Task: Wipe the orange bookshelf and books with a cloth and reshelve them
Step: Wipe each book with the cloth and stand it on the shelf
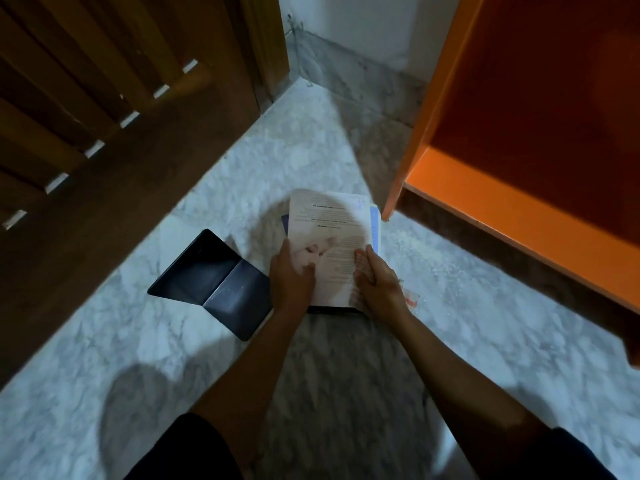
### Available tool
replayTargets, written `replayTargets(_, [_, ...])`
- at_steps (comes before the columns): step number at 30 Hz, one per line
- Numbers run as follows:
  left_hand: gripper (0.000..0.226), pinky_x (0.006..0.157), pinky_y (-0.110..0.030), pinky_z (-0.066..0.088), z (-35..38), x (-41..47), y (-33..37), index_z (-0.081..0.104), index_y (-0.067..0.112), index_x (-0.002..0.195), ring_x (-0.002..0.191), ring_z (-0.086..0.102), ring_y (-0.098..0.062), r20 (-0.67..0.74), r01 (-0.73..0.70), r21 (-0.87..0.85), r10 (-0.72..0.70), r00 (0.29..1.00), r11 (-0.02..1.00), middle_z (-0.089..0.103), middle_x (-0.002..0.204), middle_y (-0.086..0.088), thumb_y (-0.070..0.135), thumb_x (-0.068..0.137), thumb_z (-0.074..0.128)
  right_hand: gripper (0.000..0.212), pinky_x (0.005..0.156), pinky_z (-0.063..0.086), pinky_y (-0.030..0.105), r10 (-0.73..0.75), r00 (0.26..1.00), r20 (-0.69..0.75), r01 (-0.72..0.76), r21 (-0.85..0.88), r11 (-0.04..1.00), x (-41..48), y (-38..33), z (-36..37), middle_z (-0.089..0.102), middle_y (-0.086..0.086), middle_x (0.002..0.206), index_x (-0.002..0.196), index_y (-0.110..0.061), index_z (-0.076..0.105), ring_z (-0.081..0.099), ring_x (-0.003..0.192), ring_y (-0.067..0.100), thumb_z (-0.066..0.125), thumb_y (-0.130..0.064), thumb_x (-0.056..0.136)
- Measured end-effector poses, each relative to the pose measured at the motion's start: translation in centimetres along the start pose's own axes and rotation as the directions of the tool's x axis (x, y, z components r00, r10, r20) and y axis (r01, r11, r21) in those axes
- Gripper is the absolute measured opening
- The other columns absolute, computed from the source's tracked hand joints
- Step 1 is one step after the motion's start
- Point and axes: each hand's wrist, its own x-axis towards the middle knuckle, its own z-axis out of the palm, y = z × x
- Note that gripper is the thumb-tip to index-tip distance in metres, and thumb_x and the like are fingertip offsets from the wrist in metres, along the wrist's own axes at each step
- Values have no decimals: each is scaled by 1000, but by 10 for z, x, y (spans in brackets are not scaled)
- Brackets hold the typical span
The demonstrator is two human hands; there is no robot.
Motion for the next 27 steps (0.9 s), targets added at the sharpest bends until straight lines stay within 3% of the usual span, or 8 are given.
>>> replayTargets(3, [66,81,-45,55,0,-5,11,36,25,139,106,57,-28,-6,-59,-9,59,998,998,54,122,-8,41,77,48,48,87,55,37,79,997,-12,-77,113,991,-3,1,-1,59,2,121,129,-20,49,60,109,16,44,-47,89])
replayTargets(5, [66,72,-46,57,1,-3,11,40,28,133,96,62,-27,-6,-67,-6,67,998,998,58,114,-6,46,70,45,32,84,54,23,80,997,-16,-77,161,984,-6,-4,-4,57,-1,120,128,-18,50,60,105,13,48,-23,96])
replayTargets(7, [63,75,-46,57,0,-3,11,42,28,133,98,61,-26,-3,-34,-45,34,999,998,56,118,-6,42,73,56,45,85,50,16,60,998,-21,-55,167,984,-6,-3,-4,49,-1,127,138,-14,41,55,108,10,49,-5,95])
replayTargets(10, [73,84,-48,54,-1,-3,6,38,33,135,108,58,-26,59,25,-185,-14,998,982,54,127,-4,47,68,63,52,97,48,30,49,998,-27,-43,184,982,-7,0,-3,45,6,136,142,-12,37,49,121,18,50,0,93])
replayTargets(14, [66,88,-43,54,-3,-11,2,32,36,137,113,58,-21,143,-5,-422,72,987,907,53,130,2,15,85,67,39,88,50,19,87,996,-5,-81,307,948,-10,-6,-14,57,0,120,131,-10,48,58,111,8,46,3,95])
replayTargets(17, [54,79,-37,58,-6,-19,10,38,34,135,105,65,-20,154,-55,-535,162,975,843,61,122,1,15,90,62,21,69,49,8,119,991,61,-134,439,889,-10,-20,-25,65,-10,98,111,-15,58,65,90,1,43,-6,99])
replayTargets(21, [49,83,-44,57,-11,-21,25,40,50,127,104,66,-20,172,-56,-573,187,967,817,65,118,1,21,93,58,29,76,57,29,150,984,96,-179,519,836,-10,-30,-33,69,7,102,112,-7,62,68,91,18,41,-25,102])
replayTargets(27, [41,86,-48,55,-20,-30,39,46,39,131,104,65,-19,117,-118,-536,212,970,836,65,117,3,23,94,55,38,62,56,28,164,980,-116,-91,470,878,-30,-48,-35,71,-2,96,103,-26,65,69,83,13,40,-54,96])
